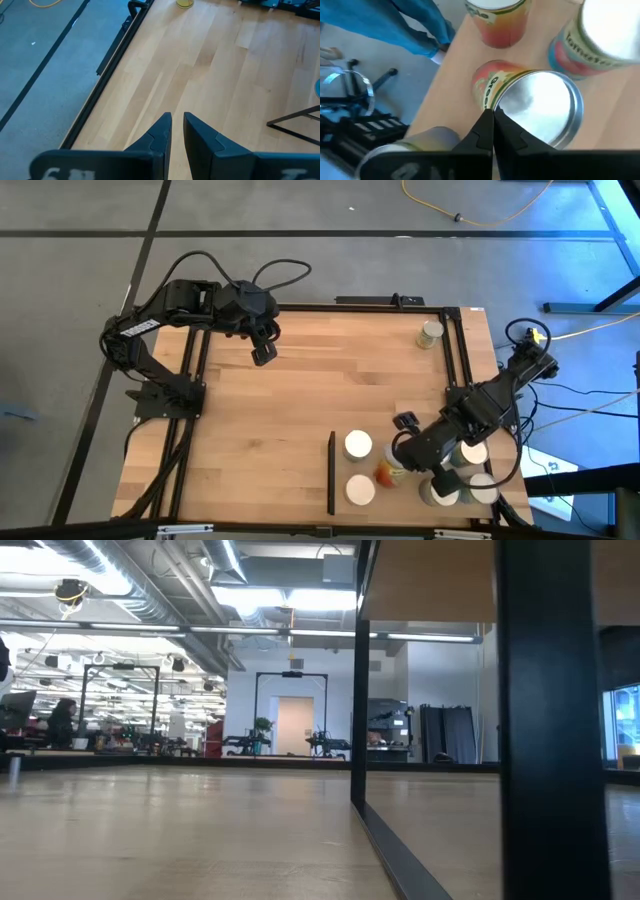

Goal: Pick and place cans onto a shelf
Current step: Put the canned green beans on the shelf

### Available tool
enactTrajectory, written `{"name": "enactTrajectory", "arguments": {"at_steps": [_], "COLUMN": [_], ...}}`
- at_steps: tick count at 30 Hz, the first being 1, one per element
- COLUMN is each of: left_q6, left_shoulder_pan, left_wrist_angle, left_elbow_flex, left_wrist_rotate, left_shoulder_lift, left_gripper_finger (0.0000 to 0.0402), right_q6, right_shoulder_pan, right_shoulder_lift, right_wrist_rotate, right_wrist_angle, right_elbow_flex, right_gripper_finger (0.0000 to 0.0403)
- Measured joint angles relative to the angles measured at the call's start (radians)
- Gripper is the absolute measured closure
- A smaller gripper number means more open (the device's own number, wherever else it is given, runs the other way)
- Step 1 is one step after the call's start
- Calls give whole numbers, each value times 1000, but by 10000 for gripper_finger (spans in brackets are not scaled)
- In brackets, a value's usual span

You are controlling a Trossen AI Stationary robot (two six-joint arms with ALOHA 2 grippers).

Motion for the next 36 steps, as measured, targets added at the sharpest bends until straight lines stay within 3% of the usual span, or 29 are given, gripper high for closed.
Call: {"name": "enactTrajectory", "arguments": {"at_steps": [10, 15, 28, 36], "left_q6": [0, 0, 0, 0], "left_shoulder_pan": [0, 0, 0, 0], "left_wrist_angle": [-1, -1, -1, -1], "left_elbow_flex": [0, 0, 0, 0], "left_wrist_rotate": [0, 0, 0, 0], "left_shoulder_lift": [0, 0, 0, 0], "left_gripper_finger": [359, 359, 359, 359], "right_q6": [23, 96, 51, 33], "right_shoulder_pan": [-10, -12, -13, -24], "right_shoulder_lift": [18, 18, 19, 19], "right_wrist_rotate": [6, 2, 0, 227], "right_wrist_angle": [-33, -33, -21, -136], "right_elbow_flex": [0, 0, 20, 70], "right_gripper_finger": [401, 382, 367, 397]}}
